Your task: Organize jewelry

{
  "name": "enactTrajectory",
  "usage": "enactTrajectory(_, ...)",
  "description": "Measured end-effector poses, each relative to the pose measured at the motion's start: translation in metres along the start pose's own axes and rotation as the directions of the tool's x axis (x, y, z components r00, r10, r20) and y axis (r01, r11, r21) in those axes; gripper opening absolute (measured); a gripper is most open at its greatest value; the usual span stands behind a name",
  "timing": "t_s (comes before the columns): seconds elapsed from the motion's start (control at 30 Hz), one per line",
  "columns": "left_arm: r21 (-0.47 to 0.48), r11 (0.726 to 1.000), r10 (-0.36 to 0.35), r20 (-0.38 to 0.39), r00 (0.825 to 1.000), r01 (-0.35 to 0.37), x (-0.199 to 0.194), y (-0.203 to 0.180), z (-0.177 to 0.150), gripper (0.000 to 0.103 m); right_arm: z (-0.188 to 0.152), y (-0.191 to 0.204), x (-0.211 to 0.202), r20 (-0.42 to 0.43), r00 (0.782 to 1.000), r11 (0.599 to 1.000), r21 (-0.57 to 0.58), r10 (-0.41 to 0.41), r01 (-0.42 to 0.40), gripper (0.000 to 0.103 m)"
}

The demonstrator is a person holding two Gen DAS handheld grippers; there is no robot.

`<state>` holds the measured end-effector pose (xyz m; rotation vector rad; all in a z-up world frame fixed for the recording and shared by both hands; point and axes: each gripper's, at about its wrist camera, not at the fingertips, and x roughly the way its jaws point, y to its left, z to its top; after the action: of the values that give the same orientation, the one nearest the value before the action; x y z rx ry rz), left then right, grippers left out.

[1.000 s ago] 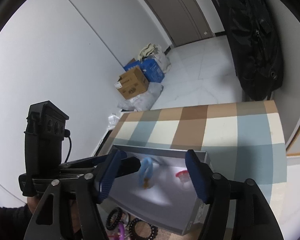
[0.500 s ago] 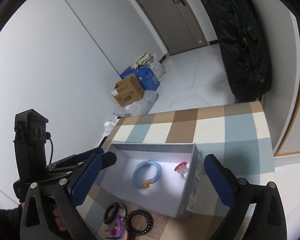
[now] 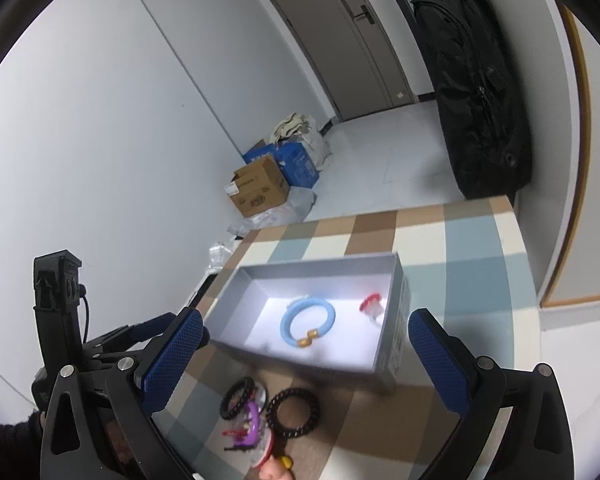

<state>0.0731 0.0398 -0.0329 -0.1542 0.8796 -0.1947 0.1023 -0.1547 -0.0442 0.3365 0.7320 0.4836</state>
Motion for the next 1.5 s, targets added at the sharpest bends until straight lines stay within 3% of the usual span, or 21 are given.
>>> enactTrajectory(0.3,-0.068,0.988,-0.146,-0.142,0.979,0.137,0.013,0.005,-0.026,0.085,-0.024,0.008,-0.002,-0.040,0.999,1.000,-0.005,-0.016,0.016,0.103)
enactTrajectory(0.6,-0.159,0.965,-0.242,-0.245,0.939,0.207,0.033,0.007,-0.037,0.085,-0.043,0.009,-0.006,-0.067,0.997,1.000,0.015,-0.024,0.025,0.103)
enactTrajectory(0.77,-0.129,0.970,-0.231,-0.208,0.950,0.207,0.031,0.002,-0.036,0.085,-0.049,0.006,-0.007,-0.082,0.996,0.999,0.037,-0.020,0.023,0.103)
enactTrajectory(0.83,-0.107,0.975,-0.216,-0.211,0.953,0.197,0.032,-0.001,-0.037,0.077,-0.049,0.006,-0.007,-0.083,0.996,0.999,0.038,-0.015,0.018,0.103)
enactTrajectory(0.87,-0.095,0.976,-0.212,-0.214,0.953,0.196,0.033,-0.003,-0.037,0.065,-0.050,0.007,-0.007,-0.083,0.996,0.999,0.033,-0.020,0.023,0.103)
enactTrajectory(0.9,-0.083,0.978,-0.206,-0.220,0.954,0.192,0.035,-0.004,-0.037,0.061,-0.050,0.008,-0.007,-0.083,0.996,0.999,0.030,-0.022,0.025,0.103)
enactTrajectory(0.97,-0.046,0.982,-0.187,-0.219,0.958,0.181,0.035,-0.008,-0.038,0.060,-0.050,0.009,-0.006,-0.086,0.996,0.999,0.029,-0.024,0.027,0.103)
enactTrajectory(1.13,-0.040,0.982,-0.191,-0.214,0.958,0.187,0.033,-0.006,-0.038,0.046,-0.052,0.011,-0.004,-0.094,0.995,0.999,0.019,-0.029,0.030,0.103)
enactTrajectory(1.5,-0.160,0.958,-0.268,-0.193,0.944,0.240,0.031,0.010,-0.033,0.042,-0.052,0.008,0.000,-0.110,0.993,0.999,0.029,-0.040,0.043,0.103)
